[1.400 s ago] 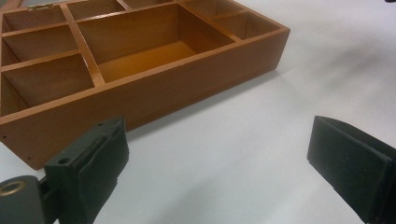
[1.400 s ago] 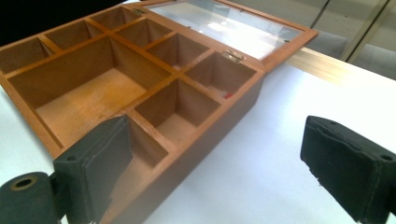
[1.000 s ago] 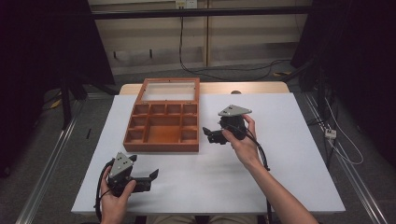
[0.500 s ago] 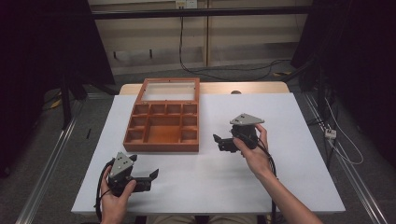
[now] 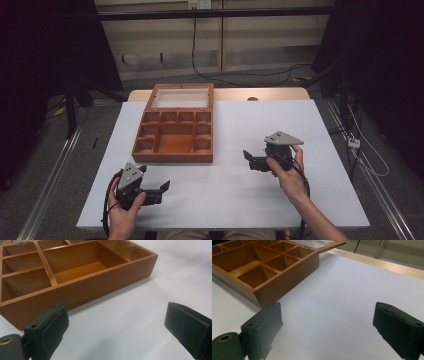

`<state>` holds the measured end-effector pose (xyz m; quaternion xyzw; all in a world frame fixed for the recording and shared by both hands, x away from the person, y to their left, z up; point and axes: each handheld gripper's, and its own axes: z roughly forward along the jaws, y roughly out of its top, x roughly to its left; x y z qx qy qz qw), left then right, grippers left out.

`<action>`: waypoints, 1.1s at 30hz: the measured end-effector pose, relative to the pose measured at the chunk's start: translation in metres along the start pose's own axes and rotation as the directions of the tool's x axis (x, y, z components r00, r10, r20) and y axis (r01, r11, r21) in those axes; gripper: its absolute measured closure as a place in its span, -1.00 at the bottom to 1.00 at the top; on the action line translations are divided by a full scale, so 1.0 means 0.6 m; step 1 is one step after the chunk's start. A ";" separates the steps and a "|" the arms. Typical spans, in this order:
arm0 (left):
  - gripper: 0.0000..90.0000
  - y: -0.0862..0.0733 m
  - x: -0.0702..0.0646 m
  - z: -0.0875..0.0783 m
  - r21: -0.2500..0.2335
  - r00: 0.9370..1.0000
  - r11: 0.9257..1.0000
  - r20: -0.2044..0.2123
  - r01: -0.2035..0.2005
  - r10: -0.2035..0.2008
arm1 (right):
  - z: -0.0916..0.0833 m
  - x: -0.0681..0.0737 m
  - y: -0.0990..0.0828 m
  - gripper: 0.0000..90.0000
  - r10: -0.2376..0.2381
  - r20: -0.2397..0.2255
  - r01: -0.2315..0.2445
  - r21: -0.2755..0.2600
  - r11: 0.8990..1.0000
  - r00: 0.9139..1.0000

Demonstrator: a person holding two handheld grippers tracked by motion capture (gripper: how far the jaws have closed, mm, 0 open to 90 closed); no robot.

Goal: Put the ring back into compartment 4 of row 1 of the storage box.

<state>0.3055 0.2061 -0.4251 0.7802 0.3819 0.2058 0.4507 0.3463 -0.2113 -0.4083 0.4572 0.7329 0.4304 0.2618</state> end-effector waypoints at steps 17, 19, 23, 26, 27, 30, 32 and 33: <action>-0.87 0.000 0.000 0.001 -0.002 1.000 1.000 -0.016 0.008 -0.008 | -0.058 -0.029 -0.049 -0.80 0.069 0.065 -0.067 -0.029 0.997 0.995; -0.87 0.000 0.000 0.001 -0.003 1.000 1.000 -0.016 0.009 -0.009 | -0.065 -0.031 -0.054 -0.80 0.070 0.077 -0.068 -0.031 0.997 0.995; -0.88 0.001 0.000 0.000 -0.004 1.000 1.000 -0.018 0.003 -0.003 | -0.078 -0.034 -0.065 -0.80 0.073 0.091 -0.071 -0.030 0.997 0.993; -0.87 0.001 0.001 0.000 -0.003 1.000 1.000 -0.022 0.002 -0.002 | -0.086 -0.036 -0.073 -0.80 0.078 0.097 -0.075 -0.036 0.997 0.992; -0.87 0.001 0.001 -0.001 0.000 1.000 1.000 -0.025 0.003 -0.003 | -0.089 -0.036 -0.076 -0.80 0.082 0.098 -0.079 -0.036 0.996 0.992; -0.87 0.001 0.001 -0.001 -0.010 1.000 1.000 -0.029 0.011 -0.011 | -0.095 -0.038 -0.084 -0.80 0.077 0.107 -0.073 -0.035 0.997 0.991; -0.87 0.001 0.002 -0.002 -0.009 0.999 1.000 -0.031 0.012 -0.012 | -0.098 -0.040 -0.090 -0.80 0.087 0.110 -0.085 -0.031 0.996 0.990; -0.87 0.001 0.001 -0.002 -0.004 0.999 1.000 -0.034 0.012 -0.012 | -0.098 -0.040 -0.093 -0.80 0.088 0.113 -0.085 -0.030 0.996 0.990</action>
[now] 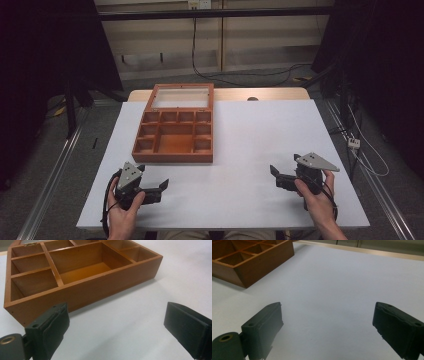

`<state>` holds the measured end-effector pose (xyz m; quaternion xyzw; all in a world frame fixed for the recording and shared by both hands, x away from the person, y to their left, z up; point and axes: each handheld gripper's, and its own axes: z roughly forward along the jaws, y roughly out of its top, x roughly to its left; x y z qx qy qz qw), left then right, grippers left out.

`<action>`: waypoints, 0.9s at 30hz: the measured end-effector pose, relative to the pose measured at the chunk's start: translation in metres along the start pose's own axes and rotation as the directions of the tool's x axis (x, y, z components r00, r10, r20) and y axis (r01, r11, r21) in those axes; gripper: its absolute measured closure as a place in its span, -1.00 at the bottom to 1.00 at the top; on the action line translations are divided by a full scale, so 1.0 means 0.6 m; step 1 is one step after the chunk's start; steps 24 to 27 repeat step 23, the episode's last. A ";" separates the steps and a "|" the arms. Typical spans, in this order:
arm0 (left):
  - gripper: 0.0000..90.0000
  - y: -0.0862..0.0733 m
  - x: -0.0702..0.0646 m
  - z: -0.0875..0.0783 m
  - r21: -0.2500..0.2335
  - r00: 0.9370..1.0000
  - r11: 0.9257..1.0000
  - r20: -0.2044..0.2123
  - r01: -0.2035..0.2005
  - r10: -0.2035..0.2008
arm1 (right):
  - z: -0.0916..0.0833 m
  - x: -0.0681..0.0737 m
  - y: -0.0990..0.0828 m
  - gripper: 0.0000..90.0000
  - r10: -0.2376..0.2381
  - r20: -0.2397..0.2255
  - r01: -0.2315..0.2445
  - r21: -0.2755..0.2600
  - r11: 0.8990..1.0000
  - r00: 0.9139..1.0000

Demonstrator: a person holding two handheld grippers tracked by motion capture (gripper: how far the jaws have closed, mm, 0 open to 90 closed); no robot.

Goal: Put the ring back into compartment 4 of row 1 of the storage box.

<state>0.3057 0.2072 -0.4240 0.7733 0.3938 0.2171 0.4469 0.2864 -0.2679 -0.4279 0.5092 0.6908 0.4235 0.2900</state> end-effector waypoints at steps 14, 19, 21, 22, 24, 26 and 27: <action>-0.87 0.002 -0.002 0.003 -0.012 1.000 1.000 -0.001 0.010 -0.010 | -0.016 -0.001 -0.039 -0.81 -0.005 0.040 0.006 -0.018 1.000 0.999; -0.87 0.001 -0.001 0.001 -0.005 1.000 1.000 0.000 0.008 -0.008 | -0.021 -0.002 -0.038 -0.81 0.018 0.020 -0.017 -0.033 0.999 1.000; -0.87 0.001 0.002 0.000 -0.003 1.000 1.000 -0.008 0.014 -0.014 | -0.021 -0.005 -0.037 -0.81 0.016 0.018 -0.015 -0.041 0.999 1.000; -0.87 0.001 0.003 0.001 -0.007 0.999 1.000 -0.015 0.029 -0.029 | -0.021 -0.006 -0.038 -0.81 0.014 0.019 -0.014 -0.040 0.999 1.000; -0.87 0.001 0.005 0.001 -0.006 0.999 0.999 -0.019 0.032 -0.032 | -0.021 -0.007 -0.038 -0.81 0.020 0.020 -0.020 -0.038 0.999 1.000; -0.87 0.001 0.005 0.001 -0.006 0.999 0.999 -0.019 0.032 -0.032 | -0.021 -0.007 -0.038 -0.81 0.020 0.020 -0.020 -0.038 0.999 1.000; -0.87 0.001 0.005 0.001 -0.006 0.999 0.999 -0.019 0.032 -0.032 | -0.021 -0.007 -0.038 -0.81 0.020 0.020 -0.020 -0.038 0.999 1.000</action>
